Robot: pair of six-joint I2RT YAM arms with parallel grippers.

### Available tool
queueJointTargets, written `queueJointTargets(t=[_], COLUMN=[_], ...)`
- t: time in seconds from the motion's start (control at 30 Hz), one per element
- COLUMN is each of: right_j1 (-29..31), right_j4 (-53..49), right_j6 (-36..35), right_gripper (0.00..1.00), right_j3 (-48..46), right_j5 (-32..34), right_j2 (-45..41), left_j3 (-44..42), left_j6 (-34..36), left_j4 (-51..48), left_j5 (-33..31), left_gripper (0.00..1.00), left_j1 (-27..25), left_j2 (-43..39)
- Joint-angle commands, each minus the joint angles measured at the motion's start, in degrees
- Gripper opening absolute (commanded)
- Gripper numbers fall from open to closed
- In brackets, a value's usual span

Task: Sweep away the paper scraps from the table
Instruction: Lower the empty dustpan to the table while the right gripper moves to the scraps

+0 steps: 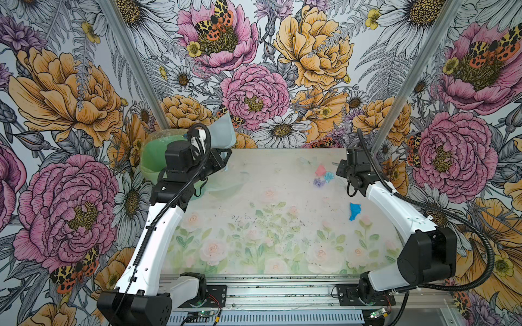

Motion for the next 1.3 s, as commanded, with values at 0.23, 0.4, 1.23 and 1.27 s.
queueJointTargets(t=[0.23,0.4,1.23,1.27], right_j1=[-1.6,-1.7,-1.3,-1.1], right_j4=[1.2,1.2,1.2,1.2], right_j6=[7.8,10.1,7.0,6.6], right_gripper=[0.0,0.0,0.0,0.0], right_j3=[7.0,8.2,3.0,2.6], right_j5=[5.3,4.3,-5.9,-6.3], right_j2=[8.4,12.2,18.1,17.8], left_j3=[-1.5,-1.1,-6.5,-5.9], left_j6=[13.2,14.7,15.6,15.7], left_j4=[-10.3,-10.4,-4.5,-4.5], left_j5=[-32.2,-34.9,-27.8,-27.7], left_gripper=[0.0,0.0,0.0,0.0], left_j1=[-21.0,-27.3,-36.8,-37.3], left_j2=[6.8,13.7,31.2,32.1])
